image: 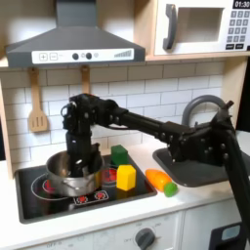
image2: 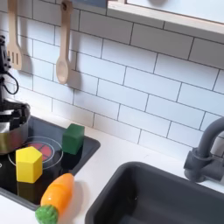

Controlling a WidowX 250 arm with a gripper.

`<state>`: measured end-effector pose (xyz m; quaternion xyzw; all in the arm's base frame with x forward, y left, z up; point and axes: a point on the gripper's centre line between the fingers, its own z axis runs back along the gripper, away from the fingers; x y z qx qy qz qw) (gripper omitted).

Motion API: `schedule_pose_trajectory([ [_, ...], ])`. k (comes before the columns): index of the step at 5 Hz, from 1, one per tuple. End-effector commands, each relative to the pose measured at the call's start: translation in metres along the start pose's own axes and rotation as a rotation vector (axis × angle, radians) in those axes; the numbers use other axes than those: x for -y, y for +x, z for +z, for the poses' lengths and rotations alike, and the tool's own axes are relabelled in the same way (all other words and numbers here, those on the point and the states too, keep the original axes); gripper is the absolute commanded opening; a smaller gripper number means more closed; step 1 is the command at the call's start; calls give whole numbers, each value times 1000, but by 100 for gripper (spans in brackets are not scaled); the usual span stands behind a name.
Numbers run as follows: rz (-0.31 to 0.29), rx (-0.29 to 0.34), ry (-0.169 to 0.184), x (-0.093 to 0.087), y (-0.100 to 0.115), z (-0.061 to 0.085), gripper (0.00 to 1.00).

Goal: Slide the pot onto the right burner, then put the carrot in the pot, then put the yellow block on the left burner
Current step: 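Slide the pot onto the right burner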

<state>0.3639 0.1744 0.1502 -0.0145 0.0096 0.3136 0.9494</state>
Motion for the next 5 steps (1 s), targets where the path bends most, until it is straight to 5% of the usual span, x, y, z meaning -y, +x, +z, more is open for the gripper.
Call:
schedule_pose_trajectory([
  [1, -22, -6, -9, 13, -8, -2, 100],
  [5, -71, -14, -25, 37, -24, -3, 100],
])
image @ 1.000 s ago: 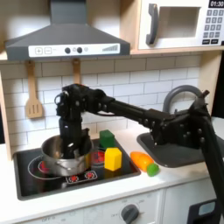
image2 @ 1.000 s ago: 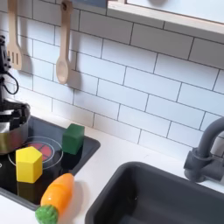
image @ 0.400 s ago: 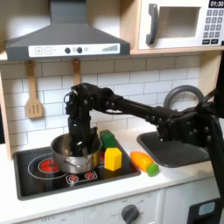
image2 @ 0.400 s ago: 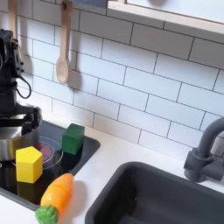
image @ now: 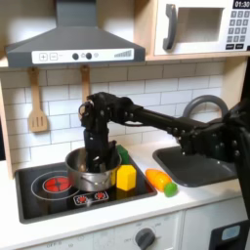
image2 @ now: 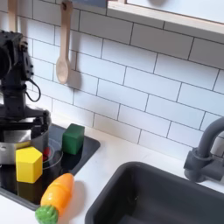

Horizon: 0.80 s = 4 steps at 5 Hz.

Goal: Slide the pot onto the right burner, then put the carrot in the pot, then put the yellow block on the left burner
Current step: 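Slide the pot onto the right burner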

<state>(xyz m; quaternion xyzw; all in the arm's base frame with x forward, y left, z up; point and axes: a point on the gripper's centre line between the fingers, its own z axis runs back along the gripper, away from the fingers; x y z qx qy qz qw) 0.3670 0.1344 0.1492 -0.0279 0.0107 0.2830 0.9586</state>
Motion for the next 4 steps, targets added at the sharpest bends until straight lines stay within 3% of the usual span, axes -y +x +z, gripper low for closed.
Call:
schedule_pose_trajectory([
  [1, 13, 5, 13, -3, 0, 2, 100],
  [4, 6, -2, 8, -1, -1, -1, 100],
])
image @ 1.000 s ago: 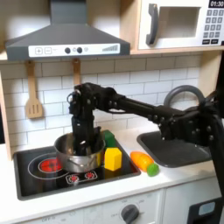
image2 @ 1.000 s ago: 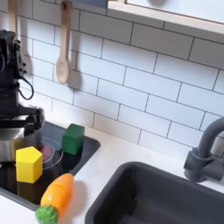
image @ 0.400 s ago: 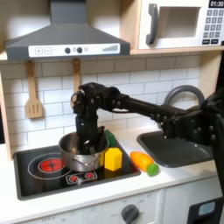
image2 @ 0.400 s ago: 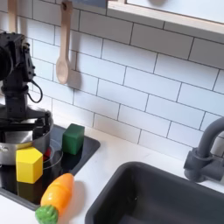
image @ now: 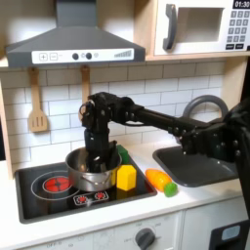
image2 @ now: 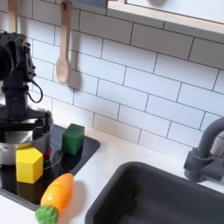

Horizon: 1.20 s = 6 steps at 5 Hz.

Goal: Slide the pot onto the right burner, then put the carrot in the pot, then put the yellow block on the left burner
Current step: 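Slide the pot onto the right burner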

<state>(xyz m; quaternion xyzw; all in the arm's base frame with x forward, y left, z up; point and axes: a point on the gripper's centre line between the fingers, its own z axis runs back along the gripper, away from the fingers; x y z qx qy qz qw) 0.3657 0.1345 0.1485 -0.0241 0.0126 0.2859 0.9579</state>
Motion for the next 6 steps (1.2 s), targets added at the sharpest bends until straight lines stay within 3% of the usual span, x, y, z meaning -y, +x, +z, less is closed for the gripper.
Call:
schedule_pose_trajectory([
  [1, 0, -2, 0, 0, 0, 0, 100],
  [2, 0, -2, 0, 0, 0, 0, 100],
  [5, 3, 32, -14, -1, -5, 24, 100],
  [6, 4, 34, -15, -1, -4, 24, 100],
])
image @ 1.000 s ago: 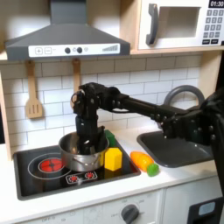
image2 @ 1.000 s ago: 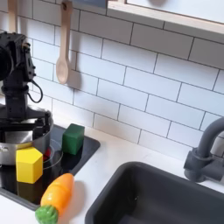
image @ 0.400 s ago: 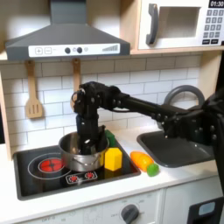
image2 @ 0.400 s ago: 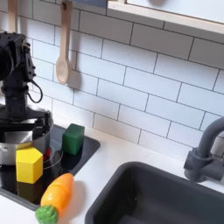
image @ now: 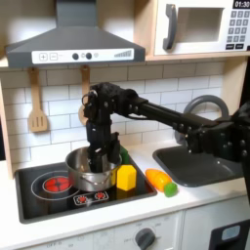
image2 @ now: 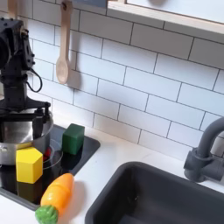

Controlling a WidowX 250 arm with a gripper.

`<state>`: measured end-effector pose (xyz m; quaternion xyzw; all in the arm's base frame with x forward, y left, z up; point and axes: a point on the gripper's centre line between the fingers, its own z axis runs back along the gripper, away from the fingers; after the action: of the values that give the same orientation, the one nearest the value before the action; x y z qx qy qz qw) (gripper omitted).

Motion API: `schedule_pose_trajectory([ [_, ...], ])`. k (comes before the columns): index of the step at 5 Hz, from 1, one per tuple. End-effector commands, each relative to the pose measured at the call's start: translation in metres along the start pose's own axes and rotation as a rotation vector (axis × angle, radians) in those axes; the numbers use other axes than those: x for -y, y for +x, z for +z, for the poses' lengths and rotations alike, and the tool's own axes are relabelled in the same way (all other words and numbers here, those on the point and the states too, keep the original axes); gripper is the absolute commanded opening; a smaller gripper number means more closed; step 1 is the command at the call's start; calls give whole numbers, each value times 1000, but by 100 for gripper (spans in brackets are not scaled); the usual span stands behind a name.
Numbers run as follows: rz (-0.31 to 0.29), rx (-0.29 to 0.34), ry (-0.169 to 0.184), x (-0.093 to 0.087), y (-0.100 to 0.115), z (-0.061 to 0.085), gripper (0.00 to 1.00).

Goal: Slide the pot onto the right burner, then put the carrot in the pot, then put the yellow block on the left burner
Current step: 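Slide the pot onto the right burner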

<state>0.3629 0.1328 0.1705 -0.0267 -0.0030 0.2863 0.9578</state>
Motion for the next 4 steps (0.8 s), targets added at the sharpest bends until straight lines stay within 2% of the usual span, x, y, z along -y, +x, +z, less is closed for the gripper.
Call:
schedule_pose_trajectory([
  [1, 5, 9, 1, -2, 2, 3, 100],
  [3, 1, 47, -15, 2, 5, 22, 100],
  [4, -2, 43, -17, 2, 3, 24, 100],
])
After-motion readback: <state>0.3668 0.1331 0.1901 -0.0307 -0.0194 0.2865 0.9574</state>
